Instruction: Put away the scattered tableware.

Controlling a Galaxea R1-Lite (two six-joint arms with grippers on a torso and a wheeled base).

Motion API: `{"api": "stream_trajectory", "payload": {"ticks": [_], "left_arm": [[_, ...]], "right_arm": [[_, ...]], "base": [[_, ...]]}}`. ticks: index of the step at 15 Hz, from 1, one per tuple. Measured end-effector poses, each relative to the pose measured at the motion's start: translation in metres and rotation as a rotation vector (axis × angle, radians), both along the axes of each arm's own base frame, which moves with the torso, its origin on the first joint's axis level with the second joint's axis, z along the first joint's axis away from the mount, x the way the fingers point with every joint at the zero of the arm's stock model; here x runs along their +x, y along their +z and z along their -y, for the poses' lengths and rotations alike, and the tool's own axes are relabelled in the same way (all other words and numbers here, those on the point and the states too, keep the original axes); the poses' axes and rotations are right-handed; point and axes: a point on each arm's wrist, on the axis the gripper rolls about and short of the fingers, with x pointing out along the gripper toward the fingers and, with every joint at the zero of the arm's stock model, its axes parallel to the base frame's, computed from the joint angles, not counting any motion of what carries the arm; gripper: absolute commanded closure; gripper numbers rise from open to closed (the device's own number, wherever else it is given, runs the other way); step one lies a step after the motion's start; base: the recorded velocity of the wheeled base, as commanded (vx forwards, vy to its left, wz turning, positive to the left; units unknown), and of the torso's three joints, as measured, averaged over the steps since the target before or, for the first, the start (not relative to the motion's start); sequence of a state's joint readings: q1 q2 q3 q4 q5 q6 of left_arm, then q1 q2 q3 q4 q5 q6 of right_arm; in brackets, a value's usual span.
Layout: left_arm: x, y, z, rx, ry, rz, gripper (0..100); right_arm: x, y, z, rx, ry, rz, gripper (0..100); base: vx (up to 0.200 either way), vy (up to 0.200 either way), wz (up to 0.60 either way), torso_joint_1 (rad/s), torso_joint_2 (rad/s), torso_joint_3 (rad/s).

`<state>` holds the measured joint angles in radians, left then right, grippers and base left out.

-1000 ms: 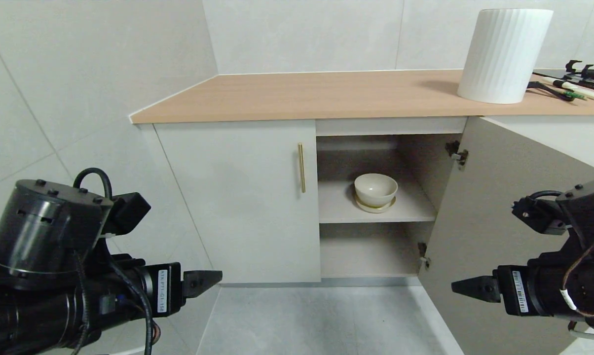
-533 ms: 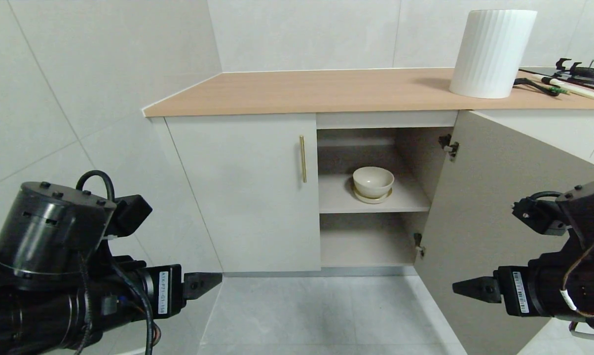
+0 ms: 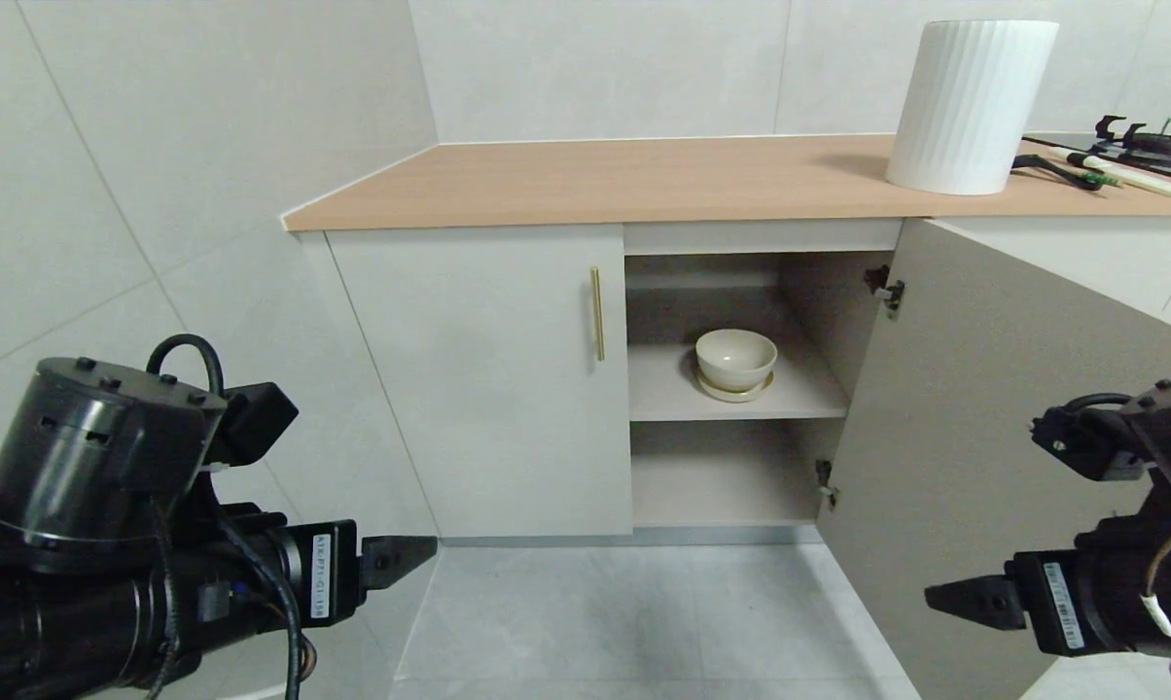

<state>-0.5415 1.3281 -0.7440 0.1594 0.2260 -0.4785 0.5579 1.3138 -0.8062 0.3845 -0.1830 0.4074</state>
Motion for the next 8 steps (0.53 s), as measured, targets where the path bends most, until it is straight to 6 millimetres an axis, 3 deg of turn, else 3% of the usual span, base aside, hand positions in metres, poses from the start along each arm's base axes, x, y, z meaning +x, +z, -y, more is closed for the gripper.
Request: {"api": "stream_trajectory", "payload": {"ticks": [8], "left_arm": [[0.000,0.000,0.000,0.010,0.002,0.004,0]], "right_arm": [[-0.036,0.032,0.025,-0.090,-0.001,0.032,0]], "base": [[0.000,-0.200,0.00,0.003,0.00,0.005]]}}
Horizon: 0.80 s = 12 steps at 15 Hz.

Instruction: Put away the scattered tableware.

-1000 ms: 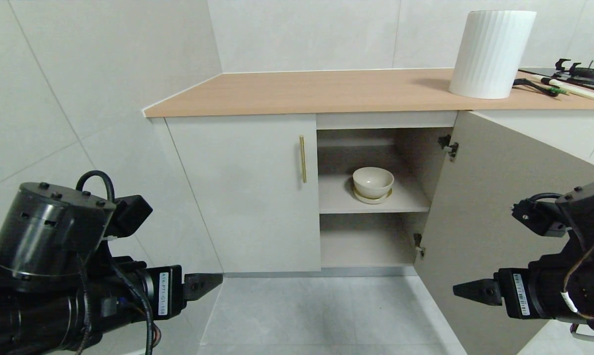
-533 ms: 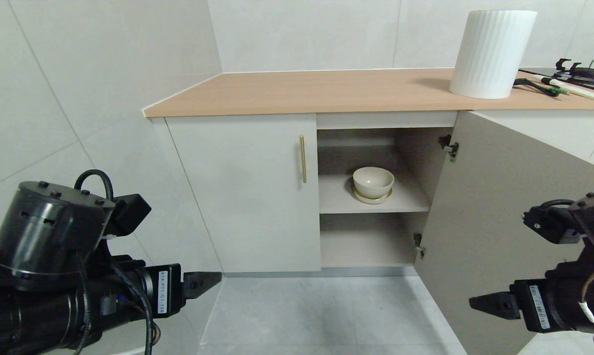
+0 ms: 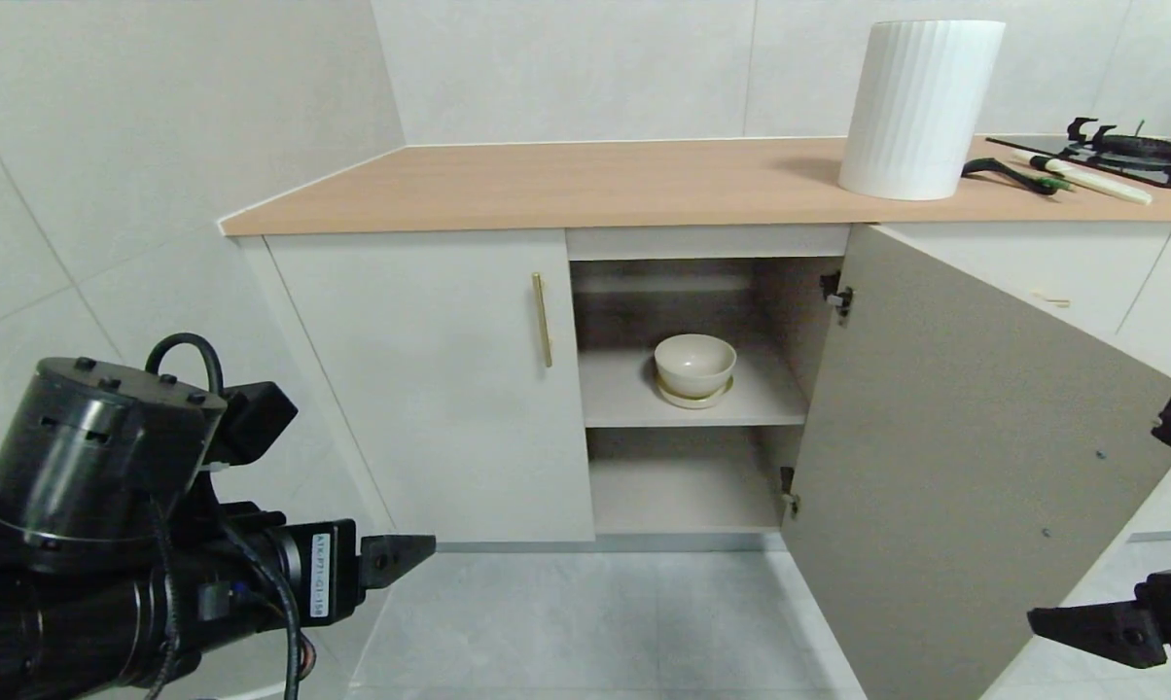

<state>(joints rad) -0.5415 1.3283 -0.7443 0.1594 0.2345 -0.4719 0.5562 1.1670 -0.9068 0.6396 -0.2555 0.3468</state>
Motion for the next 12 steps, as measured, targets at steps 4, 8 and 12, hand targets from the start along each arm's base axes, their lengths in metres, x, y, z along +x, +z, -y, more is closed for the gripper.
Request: {"api": "stream_trajectory", "payload": {"ticks": [4,8,12], "left_arm": [[0.000,-0.001,0.000,0.000,-0.003,-0.002,0],[0.000,-0.001,0.000,0.001,-0.001,-0.004,0],[0.001,-0.001,0.000,0.002,-0.001,-0.007,0]], "right_arm": [[-0.010,0.004,0.008,-0.055,-0.007,-0.032,0],[-0.009,0.011,0.019,-0.081,-0.079,0.008,0],[0.001,0.013,0.036,-0.126,-0.186,0.015,0]], "base": [[0.000,0.000,0.00,0.000,0.00,0.000],[0.000,0.000,0.00,0.000,0.00,0.000],[0.000,0.000,0.00,0.000,0.00,0.000]]}}
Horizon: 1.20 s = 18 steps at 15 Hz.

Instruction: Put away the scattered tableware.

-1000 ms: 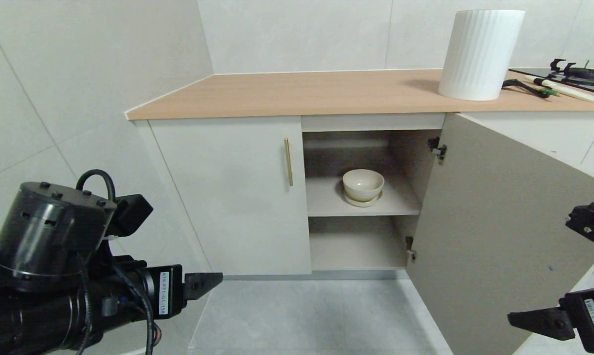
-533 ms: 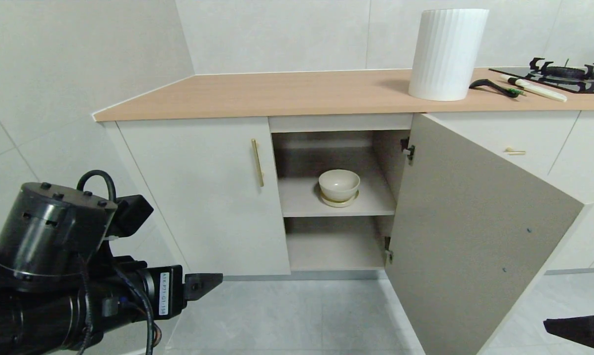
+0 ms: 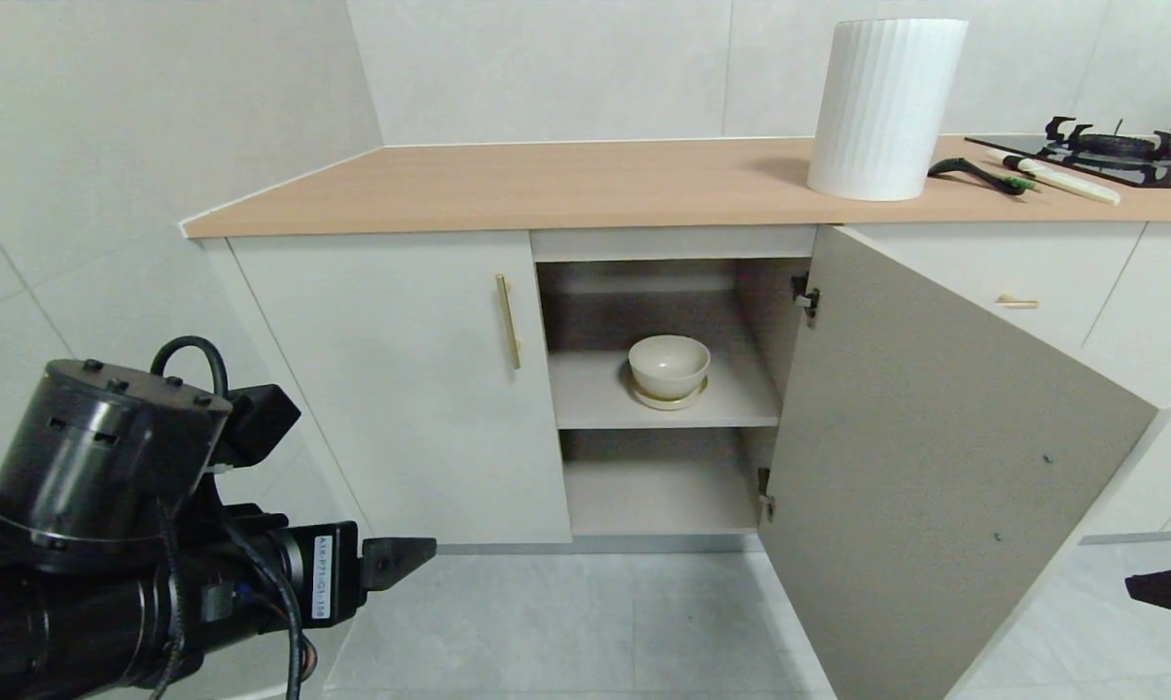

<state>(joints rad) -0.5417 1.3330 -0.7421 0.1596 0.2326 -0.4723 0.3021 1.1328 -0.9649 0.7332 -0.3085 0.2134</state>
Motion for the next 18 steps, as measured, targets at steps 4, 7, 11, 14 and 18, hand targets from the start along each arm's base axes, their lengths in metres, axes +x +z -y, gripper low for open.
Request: {"api": "stream_trajectory", "payload": {"ticks": [4,7,11,14,18], "left_arm": [[0.000,0.000,0.000,0.001,0.000,-0.001,0],[0.000,0.000,0.000,0.001,0.000,-0.001,0],[0.000,0.000,0.000,0.001,0.001,-0.001,0],[0.000,0.000,0.000,0.001,0.000,0.000,0],[0.000,0.000,0.000,0.000,0.000,0.000,0]], "right_arm": [[0.015,-0.004,0.015,-0.026,-0.117,-0.022,0],[0.043,-0.008,0.027,-0.016,-0.219,0.020,0],[0.075,-0.019,0.042,0.002,-0.308,0.036,0],[0.094,-0.026,0.048,0.034,-0.368,0.067,0],[0.107,-0.036,0.050,0.044,-0.383,0.069,0]], "base": [[0.000,0.000,0.00,0.000,0.00,0.000],[0.000,0.000,0.00,0.000,0.00,0.000],[0.000,0.000,0.00,0.000,0.00,0.000],[0.000,0.000,0.00,0.000,0.00,0.000],[0.000,0.000,0.00,0.000,0.00,0.000]]}}
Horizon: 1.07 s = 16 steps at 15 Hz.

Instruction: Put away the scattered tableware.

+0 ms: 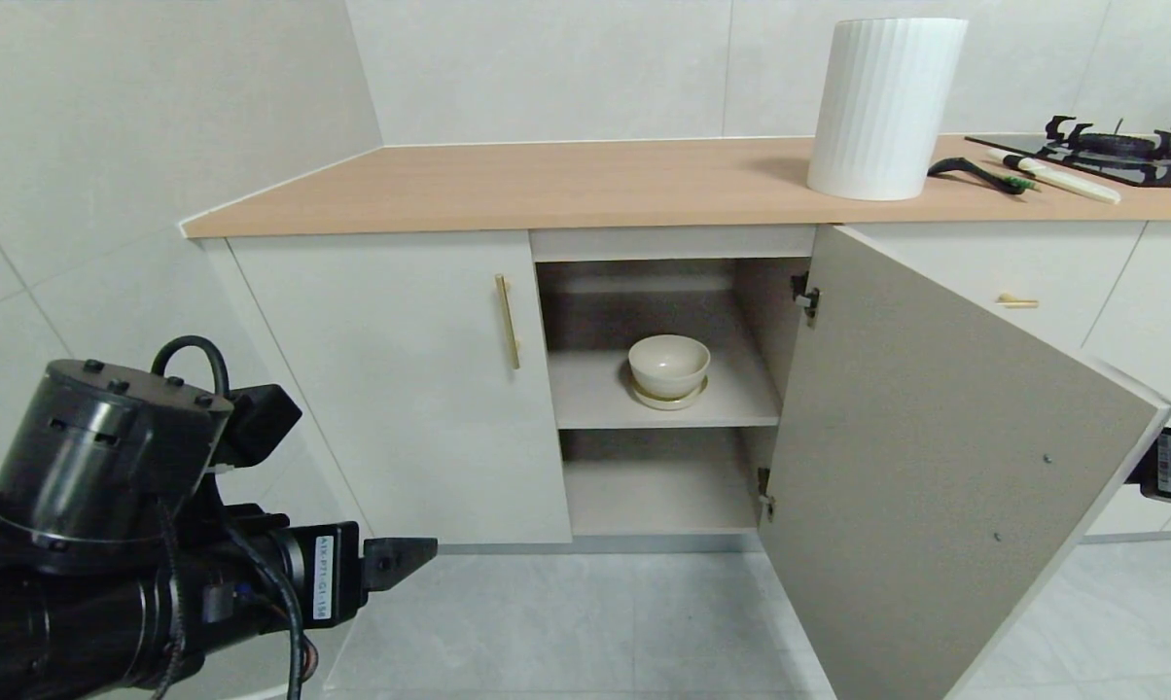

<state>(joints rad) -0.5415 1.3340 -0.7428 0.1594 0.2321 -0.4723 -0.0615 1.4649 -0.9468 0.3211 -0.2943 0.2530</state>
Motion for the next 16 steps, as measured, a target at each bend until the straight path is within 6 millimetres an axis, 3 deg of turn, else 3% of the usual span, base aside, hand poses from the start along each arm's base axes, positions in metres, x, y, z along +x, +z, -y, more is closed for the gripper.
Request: {"api": "stream_trajectory", "payload": {"ticks": [11,16], "left_arm": [[0.001,0.002,0.000,-0.008,0.005,0.007,0],[0.001,0.003,0.000,-0.009,0.005,0.009,0]], "right_arm": [[0.004,-0.013,-0.024,0.029,0.083,-0.001,0],[0.000,-0.014,-0.067,0.112,0.214,0.014,0]], "base": [[0.000,0.000,0.00,0.000,0.00,0.000],[0.000,0.000,0.00,0.000,0.00,0.000]]}}
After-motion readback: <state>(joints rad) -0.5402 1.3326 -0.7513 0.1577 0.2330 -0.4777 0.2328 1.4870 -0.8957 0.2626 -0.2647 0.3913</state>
